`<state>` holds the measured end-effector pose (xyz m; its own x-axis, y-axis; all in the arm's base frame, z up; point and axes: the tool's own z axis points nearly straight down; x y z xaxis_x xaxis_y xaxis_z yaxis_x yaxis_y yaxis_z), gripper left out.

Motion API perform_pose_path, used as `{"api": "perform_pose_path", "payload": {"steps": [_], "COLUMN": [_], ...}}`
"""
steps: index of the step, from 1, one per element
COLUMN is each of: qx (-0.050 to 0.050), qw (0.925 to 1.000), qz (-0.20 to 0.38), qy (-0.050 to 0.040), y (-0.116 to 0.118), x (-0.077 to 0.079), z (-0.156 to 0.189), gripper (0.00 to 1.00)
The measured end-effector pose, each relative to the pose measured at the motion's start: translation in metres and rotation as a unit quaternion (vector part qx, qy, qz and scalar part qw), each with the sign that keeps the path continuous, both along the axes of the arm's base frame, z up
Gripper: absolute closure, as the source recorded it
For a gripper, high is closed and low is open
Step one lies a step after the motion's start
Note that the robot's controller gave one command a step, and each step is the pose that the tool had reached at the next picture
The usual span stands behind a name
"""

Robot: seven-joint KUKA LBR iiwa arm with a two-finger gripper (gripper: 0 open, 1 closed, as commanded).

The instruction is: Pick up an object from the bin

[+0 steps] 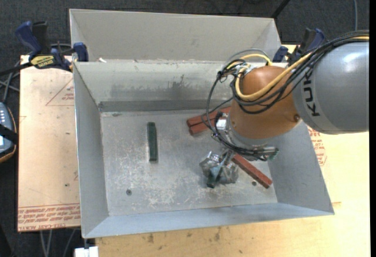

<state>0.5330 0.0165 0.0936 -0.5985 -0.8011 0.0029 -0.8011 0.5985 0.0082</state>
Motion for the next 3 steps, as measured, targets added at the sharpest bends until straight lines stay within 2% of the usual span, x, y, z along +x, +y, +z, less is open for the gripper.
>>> {"api": "perform_pose_path", "payload": {"steps": [1, 3], "qx": [0.000, 0.000], "qw": [1.0000, 1.0000], "qz": [0.000, -0.001], "qy": [-0.0057, -0.0038], "y": [0.000, 0.001], "x": [0.003, 0.002], "z": [0.015, 0.038], "gripper": [1.00, 1.00]}}
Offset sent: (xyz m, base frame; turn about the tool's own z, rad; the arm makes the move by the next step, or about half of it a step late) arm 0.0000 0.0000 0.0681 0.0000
